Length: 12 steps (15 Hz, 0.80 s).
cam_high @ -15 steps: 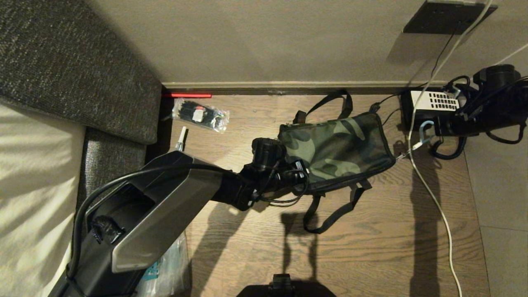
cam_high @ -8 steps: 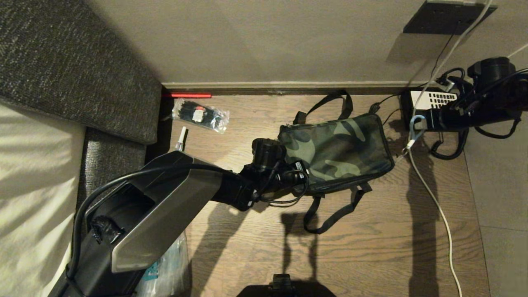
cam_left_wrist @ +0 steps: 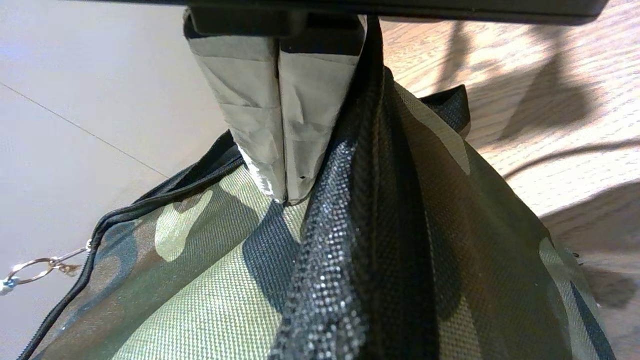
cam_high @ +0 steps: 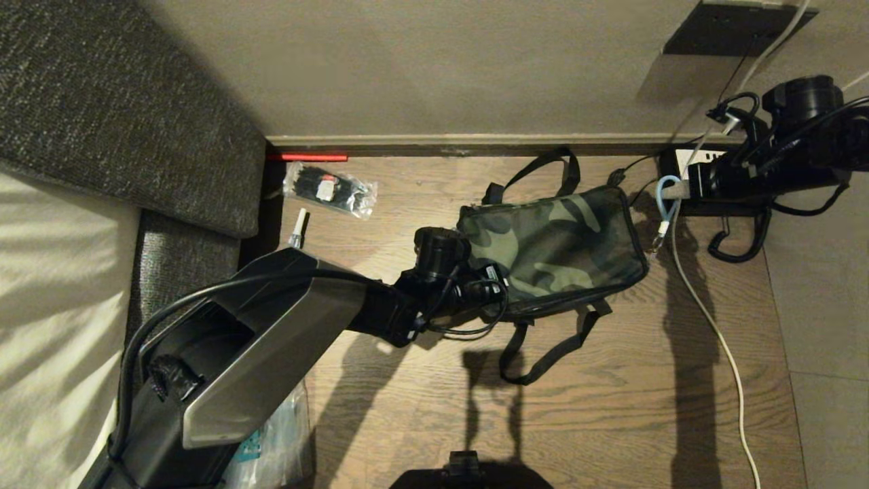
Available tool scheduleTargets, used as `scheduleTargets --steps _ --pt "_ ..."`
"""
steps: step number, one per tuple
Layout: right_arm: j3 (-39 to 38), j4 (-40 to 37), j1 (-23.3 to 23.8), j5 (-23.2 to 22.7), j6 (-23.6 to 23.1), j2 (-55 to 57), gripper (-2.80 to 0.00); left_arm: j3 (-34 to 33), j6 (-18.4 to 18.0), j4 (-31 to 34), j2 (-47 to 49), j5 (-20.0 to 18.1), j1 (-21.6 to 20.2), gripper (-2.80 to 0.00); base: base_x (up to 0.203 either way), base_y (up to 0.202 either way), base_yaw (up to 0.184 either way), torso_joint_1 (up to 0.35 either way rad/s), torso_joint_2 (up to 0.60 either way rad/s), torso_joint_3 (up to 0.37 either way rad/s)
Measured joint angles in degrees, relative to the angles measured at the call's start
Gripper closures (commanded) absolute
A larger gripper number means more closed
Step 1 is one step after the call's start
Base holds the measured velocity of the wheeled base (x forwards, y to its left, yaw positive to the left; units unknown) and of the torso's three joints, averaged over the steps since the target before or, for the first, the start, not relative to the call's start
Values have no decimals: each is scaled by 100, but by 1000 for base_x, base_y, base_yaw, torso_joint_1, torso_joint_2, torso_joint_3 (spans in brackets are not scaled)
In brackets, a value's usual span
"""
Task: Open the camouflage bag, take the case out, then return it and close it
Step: Open the top of the storage box
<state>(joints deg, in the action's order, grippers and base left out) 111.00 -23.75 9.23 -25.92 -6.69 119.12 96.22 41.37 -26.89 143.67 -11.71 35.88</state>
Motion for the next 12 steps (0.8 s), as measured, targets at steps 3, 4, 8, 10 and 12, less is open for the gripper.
scheduleTargets --steps 3,4,8,10,12 --pt "6 2 -33 -216 144 -79 0 -2 0 -17 -4 3 -2 0 0 0 0 0 0 0" --pt "5 2 -22 -216 176 -106 0 -2 1 -17 -6 -1 -2 0 0 0 0 0 0 0" --pt "6 456 -28 -219 416 -143 0 0 -5 -28 -9 1 -2 0 0 0 0 0 0 0" --pt "6 622 -22 -221 584 -150 0 0 -5 -33 -9 3 -2 0 0 0 0 0 0 0" --pt "15 680 -24 -230 620 -168 0 0 -4 -34 -12 0 -2 0 0 0 0 0 0 0"
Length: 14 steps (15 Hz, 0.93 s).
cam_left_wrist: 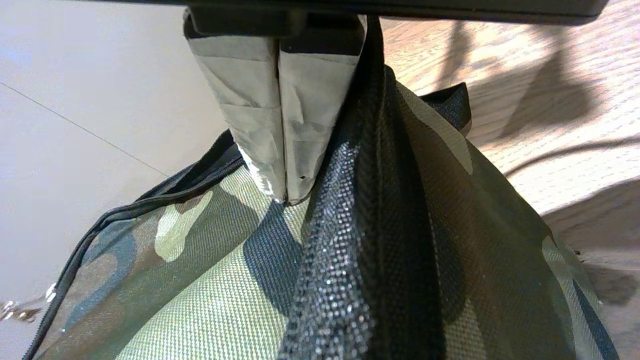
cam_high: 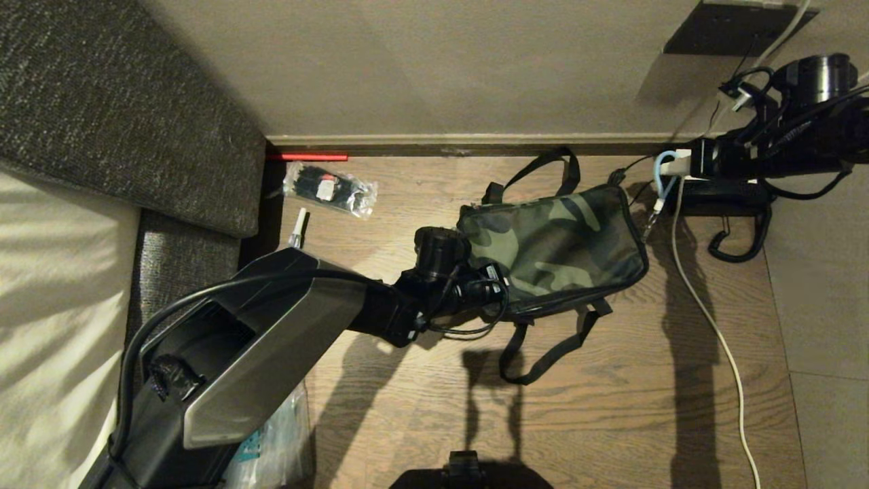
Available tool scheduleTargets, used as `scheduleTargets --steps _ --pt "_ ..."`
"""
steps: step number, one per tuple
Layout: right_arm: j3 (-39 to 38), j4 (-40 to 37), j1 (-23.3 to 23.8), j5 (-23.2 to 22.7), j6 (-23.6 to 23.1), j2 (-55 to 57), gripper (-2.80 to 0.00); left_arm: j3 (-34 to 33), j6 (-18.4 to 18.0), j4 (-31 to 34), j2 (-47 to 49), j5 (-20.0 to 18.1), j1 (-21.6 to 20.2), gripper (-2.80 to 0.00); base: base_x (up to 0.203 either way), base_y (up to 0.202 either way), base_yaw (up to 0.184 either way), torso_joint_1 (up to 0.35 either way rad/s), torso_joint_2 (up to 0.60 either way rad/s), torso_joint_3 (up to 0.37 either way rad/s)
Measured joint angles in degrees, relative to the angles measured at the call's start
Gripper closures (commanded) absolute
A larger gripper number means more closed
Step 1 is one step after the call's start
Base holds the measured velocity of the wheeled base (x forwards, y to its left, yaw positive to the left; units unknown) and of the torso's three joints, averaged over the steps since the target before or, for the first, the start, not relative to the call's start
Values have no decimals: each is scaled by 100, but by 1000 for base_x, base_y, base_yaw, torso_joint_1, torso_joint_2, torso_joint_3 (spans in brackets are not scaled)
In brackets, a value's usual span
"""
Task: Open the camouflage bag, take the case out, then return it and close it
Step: Open the top of the storage box
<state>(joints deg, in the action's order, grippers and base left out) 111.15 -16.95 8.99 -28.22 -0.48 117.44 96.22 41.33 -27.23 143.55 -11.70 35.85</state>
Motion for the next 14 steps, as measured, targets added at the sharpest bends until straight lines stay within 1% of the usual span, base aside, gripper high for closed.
scheduleTargets --steps 2,4,7,8,14 --pt "13 142 2 0 119 -32 0 0 1 1 -3 0 0 0 0 0 0 0 0 0" --pt "13 251 -4 -62 375 -85 0 4 -2 0 0 0 0 0 0 0 0 0 0 0" --pt "10 479 -4 -113 533 -121 0 0 0 -16 1 3 4 0 0 0 0 0 0 0" --pt "10 621 -2 -125 668 -124 0 0 0 -22 1 5 9 0 0 0 0 0 0 0" --pt "10 908 -9 -174 800 -122 0 2 -2 -25 11 2 19 0 0 0 0 0 0 0"
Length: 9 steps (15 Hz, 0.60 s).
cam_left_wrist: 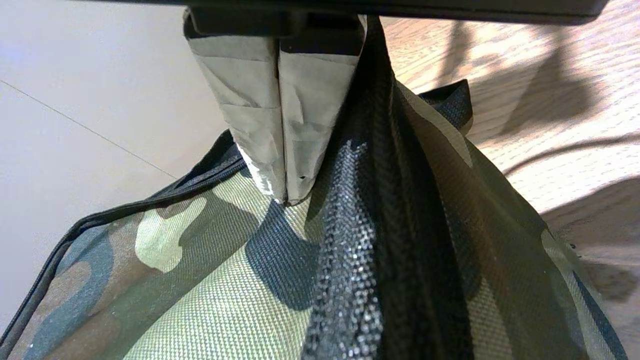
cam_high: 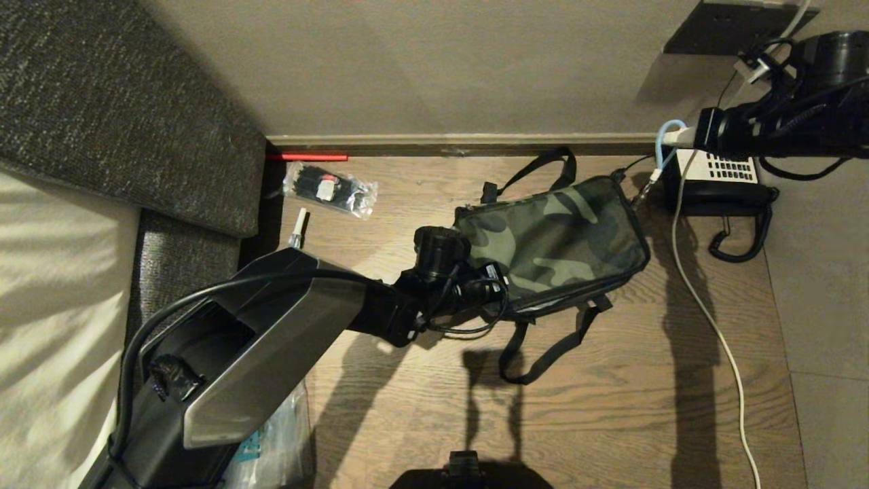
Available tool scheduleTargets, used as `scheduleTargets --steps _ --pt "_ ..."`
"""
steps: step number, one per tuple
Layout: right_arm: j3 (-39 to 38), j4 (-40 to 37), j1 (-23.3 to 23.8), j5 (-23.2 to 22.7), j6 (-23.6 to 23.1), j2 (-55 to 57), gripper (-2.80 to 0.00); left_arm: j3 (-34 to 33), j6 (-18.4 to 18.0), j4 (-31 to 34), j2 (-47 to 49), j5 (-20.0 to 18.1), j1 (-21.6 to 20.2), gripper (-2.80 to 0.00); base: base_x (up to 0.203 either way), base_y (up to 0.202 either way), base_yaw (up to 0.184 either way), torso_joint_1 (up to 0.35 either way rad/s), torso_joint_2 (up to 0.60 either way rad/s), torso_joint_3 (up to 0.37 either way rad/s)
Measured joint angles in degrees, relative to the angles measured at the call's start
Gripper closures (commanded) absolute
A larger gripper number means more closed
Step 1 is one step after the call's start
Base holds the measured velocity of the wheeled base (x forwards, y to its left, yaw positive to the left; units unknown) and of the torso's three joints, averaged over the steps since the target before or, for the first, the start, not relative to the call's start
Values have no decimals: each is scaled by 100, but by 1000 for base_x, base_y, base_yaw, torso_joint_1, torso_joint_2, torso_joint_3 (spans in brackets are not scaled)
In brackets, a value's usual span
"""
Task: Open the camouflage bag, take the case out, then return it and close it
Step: Open the top of the storage box
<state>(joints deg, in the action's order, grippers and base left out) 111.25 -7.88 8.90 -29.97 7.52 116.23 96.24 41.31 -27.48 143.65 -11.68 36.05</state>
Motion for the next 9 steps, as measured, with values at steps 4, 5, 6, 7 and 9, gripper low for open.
scheduleTargets --steps 4,5,6,7,9 --pt "0 71 0 -5 0 21 0 -2 0 10 4 5 54 0 0 0 0 0 0 0" --pt "-12 -51 2 -2 -38 32 0 -2 2 14 4 5 61 0 0 0 0 0 0 0" --pt "-11 -100 7 -12 -56 55 0 -5 0 15 4 5 66 0 0 0 0 0 0 0" --pt "-6 -99 8 -23 -59 72 0 -9 0 22 1 2 70 0 0 0 0 0 0 0" --pt "-4 -128 6 -24 -59 84 0 -11 3 20 4 5 72 0 0 0 0 0 0 0"
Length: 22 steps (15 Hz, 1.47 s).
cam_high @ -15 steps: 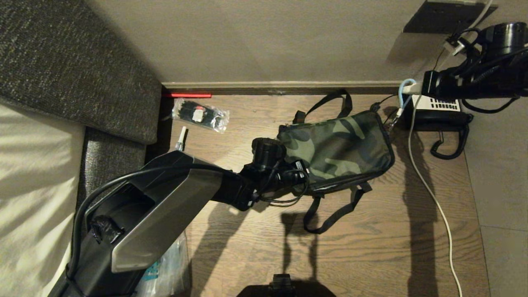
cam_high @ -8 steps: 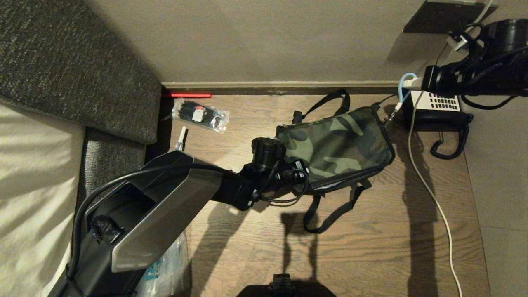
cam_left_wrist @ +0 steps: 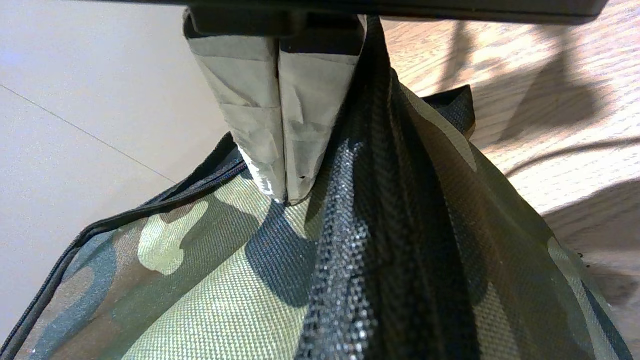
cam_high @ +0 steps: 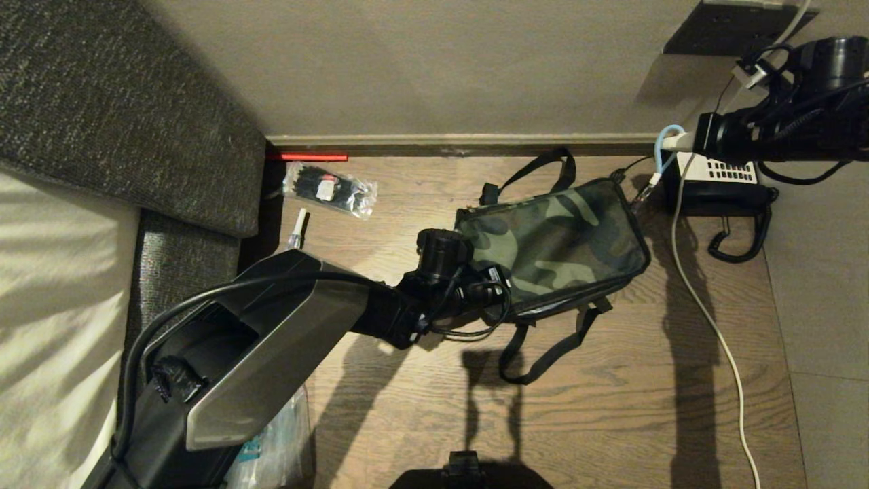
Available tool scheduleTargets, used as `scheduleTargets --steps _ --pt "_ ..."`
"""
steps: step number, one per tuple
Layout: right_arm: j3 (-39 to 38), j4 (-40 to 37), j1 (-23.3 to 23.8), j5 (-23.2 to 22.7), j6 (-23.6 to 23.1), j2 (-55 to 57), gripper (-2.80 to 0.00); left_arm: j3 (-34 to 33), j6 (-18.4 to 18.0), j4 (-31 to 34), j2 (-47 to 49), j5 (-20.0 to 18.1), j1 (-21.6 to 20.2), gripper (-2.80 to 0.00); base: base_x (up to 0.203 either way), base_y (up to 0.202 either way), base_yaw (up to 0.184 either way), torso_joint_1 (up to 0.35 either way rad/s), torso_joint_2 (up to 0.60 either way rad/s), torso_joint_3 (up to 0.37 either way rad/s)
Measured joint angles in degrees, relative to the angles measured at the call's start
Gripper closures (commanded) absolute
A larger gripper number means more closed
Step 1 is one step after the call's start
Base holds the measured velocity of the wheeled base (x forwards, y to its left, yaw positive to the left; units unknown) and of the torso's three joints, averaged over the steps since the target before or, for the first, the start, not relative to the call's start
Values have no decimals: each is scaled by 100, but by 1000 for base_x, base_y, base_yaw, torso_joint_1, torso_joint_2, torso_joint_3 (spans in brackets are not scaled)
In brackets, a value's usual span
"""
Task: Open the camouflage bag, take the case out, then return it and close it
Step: Open the top of the storage box
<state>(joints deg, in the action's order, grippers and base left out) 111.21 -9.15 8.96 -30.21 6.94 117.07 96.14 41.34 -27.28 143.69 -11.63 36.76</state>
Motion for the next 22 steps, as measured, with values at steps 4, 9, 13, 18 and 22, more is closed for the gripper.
scheduleTargets --steps 4,9,13,18,22 --pt "-2 42 -23 -25 2 46 0 0 -1 2 -4 2 36 0 0 0 0 0 0 0" --pt "2 174 -39 -189 56 -119 0 2 0 -6 -4 -3 66 0 0 0 0 0 0 0" --pt "-9 177 -45 -388 96 -301 0 -5 -2 -9 -15 -5 69 0 0 0 0 0 0 0" --pt "-33 84 -39 -568 200 -396 0 -30 -2 0 -41 -7 61 0 0 0 0 0 0 0" --pt "-39 39 -34 -564 161 -351 0 -82 -176 5 -39 0 64 0 0 0 0 0 0 0"
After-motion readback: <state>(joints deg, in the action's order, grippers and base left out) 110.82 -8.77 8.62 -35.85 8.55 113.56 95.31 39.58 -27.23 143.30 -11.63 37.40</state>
